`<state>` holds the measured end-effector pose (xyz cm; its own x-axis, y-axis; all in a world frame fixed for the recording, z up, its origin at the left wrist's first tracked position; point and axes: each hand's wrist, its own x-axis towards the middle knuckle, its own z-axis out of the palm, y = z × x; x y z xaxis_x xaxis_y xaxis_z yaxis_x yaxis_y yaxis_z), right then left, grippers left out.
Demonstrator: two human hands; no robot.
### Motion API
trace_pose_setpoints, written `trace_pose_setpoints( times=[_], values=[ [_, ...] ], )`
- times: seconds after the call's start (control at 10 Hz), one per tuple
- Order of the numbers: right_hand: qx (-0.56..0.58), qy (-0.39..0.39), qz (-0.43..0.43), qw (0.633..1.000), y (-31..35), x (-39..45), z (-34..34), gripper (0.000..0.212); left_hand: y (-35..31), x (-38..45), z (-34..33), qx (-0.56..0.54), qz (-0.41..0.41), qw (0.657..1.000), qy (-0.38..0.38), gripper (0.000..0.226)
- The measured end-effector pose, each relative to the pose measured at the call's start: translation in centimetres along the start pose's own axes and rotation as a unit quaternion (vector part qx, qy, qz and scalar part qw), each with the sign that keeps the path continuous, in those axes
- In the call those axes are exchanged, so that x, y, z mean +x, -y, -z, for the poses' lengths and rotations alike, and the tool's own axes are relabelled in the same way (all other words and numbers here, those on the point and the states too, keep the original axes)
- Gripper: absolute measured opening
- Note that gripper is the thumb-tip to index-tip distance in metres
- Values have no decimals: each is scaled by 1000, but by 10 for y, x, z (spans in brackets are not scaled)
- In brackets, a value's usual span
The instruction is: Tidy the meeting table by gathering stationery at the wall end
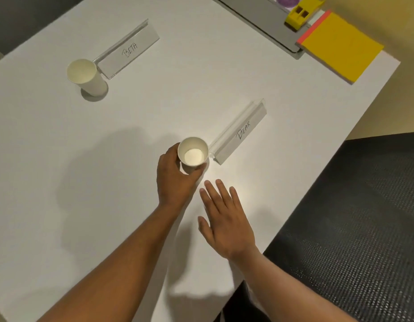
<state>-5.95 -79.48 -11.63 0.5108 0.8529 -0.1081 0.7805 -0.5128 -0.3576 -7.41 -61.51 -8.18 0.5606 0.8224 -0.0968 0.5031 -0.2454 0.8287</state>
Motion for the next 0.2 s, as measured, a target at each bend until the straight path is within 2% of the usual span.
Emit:
trace_pose_setpoints(
  times=[0.2],
  values=[
    [6,3,-3,1000,2,1,3,64,1,0,-1,2,-13,1000,-3,77]
  ],
)
